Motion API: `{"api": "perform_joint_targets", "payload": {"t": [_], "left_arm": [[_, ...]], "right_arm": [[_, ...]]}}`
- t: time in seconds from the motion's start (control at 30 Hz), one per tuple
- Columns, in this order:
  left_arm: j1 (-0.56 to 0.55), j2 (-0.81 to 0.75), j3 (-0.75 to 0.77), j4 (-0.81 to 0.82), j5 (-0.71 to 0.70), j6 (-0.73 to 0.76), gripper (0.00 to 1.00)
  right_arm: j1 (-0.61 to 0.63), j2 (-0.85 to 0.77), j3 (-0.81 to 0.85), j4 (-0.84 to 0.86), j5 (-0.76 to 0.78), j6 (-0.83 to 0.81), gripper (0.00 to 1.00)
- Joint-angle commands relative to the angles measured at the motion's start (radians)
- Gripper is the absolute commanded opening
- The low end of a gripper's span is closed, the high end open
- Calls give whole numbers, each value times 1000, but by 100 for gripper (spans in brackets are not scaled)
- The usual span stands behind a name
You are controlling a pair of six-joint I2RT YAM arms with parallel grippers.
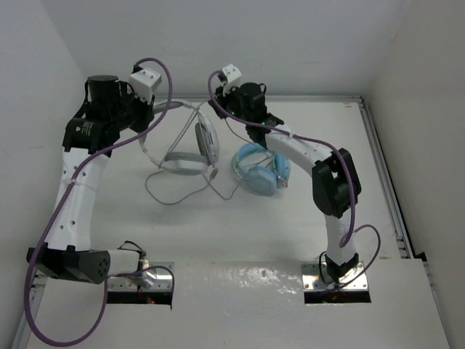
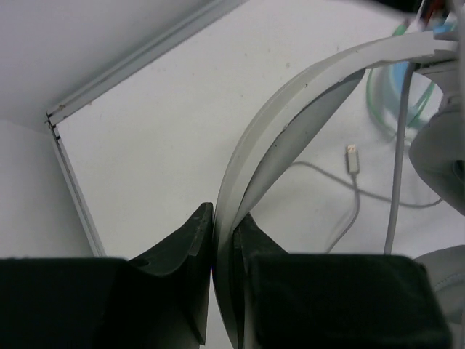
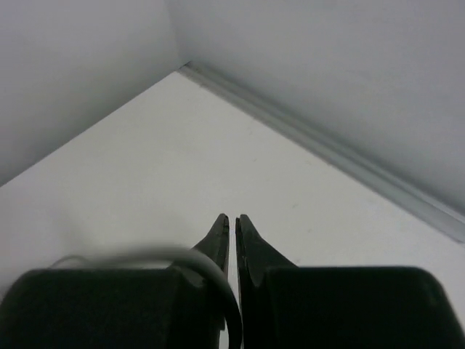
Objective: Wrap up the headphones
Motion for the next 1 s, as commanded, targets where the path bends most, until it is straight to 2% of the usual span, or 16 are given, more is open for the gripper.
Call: {"api": "perform_joint_targets", "payload": {"t": [0.0, 0.07, 0.13, 0.17, 0.2, 0.33, 0.43, 0.57, 0.73, 0.83, 0.93, 0.97], "left_arm": [[6, -24, 148, -35, 94, -205, 0], [4, -10, 235, -19, 99, -249, 0], [3, 8, 293, 1, 104, -287, 0], [4, 18, 360, 1, 114, -296, 0], [4, 30, 391, 0, 127, -315, 0], [4, 91, 539, 7, 157, -387, 0], [4, 108, 570, 50, 106, -428, 0], [7, 151, 675, 81, 23, -457, 0], [12, 203, 766, 110, -34, -519, 0], [36, 219, 769, 130, -71, -530, 0], [90, 235, 751, 159, -65, -563, 0], [127, 242, 743, 170, -53, -594, 0]], "right_arm": [[-36, -35, -202, 395, -347, 177, 7], [-22, -17, -310, 663, -408, 321, 14], [-1, 32, -334, 764, -428, 398, 22], [10, 54, -325, 798, -428, 406, 31], [20, 75, -310, 791, -423, 406, 40], [83, 184, -224, 654, -363, 316, 59], [113, 207, -231, 631, -291, 264, 66], [125, 247, -273, 657, -268, 297, 69], [146, 244, -386, 694, -178, 294, 67], [146, 218, -467, 698, -136, 285, 66], [149, 198, -533, 689, -138, 285, 43], [152, 194, -550, 692, -142, 288, 23]]}}
